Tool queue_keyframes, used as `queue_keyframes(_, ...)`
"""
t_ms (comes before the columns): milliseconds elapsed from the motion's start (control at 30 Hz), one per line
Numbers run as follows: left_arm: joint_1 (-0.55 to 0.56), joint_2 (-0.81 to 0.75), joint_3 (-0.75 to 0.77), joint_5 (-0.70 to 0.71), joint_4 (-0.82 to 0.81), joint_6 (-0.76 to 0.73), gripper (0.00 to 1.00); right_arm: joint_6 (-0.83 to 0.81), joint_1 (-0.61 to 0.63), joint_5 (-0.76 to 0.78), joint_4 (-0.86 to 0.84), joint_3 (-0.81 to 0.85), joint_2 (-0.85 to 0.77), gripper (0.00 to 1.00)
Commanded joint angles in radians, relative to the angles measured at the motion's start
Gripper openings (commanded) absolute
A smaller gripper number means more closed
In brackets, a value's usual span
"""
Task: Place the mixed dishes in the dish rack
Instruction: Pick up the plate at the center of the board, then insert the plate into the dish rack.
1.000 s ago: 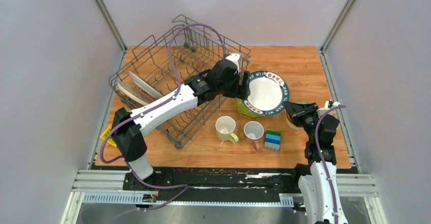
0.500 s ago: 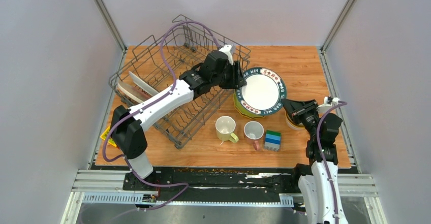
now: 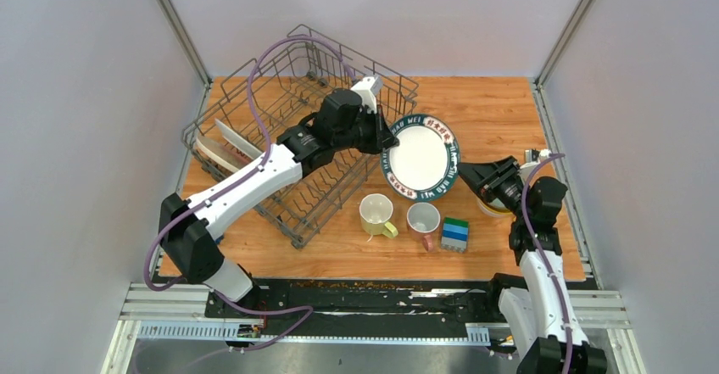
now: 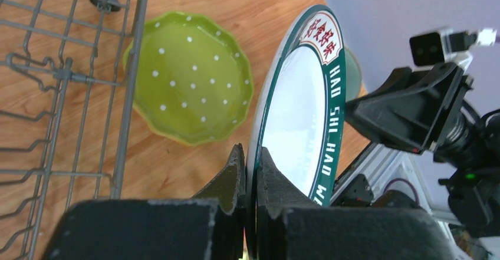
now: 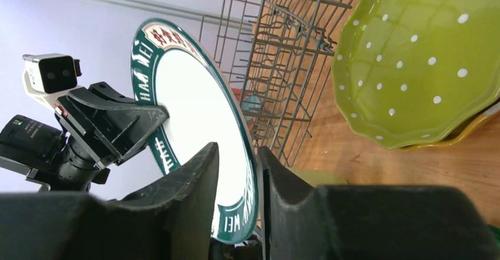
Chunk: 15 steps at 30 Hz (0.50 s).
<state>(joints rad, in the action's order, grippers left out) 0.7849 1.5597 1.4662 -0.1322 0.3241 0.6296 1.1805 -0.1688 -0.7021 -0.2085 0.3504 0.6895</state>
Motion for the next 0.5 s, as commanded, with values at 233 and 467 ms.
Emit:
queue_keyframes(233, -0.002, -0.121, -0.083, -0.014, -0.039, -0.002, 0.00, -0.085, 0.028, -0.143, -0.117, 0.093, 0.139, 0.62)
queue_keyframes(467, -0.043, -0.178, -0.094, -0.086, -0.009, -0.018, 0.00, -0.193, 0.079, -0.241, -0.088, 0.166, 0.279, 0.68)
